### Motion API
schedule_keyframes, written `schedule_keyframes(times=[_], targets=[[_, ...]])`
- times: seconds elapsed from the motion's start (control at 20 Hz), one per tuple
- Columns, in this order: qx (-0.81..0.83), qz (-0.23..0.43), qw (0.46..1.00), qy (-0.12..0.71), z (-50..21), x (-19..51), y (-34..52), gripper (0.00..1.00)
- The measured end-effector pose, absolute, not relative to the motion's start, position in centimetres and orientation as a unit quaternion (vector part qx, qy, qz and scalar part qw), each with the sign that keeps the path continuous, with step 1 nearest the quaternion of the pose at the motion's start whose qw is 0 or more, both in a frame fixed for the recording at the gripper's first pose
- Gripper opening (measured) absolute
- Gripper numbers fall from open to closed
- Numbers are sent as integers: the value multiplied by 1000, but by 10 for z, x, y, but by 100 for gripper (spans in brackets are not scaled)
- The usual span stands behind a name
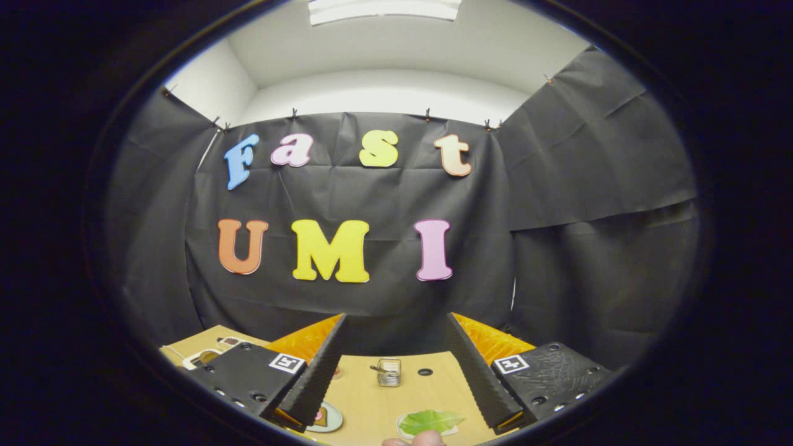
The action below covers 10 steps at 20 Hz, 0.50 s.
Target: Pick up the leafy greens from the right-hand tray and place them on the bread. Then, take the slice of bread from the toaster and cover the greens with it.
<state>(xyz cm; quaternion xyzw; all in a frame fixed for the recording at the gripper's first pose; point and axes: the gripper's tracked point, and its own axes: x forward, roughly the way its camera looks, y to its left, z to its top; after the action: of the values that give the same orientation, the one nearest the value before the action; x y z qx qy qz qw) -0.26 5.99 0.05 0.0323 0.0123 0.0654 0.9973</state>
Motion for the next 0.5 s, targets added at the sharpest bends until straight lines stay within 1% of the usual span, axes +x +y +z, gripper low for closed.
schedule_keyframes(times=[0.3,0.5], targets=[[9,74,997,12,-1,-4,58,95],[7,72,997,28,-16,2,34,95]])
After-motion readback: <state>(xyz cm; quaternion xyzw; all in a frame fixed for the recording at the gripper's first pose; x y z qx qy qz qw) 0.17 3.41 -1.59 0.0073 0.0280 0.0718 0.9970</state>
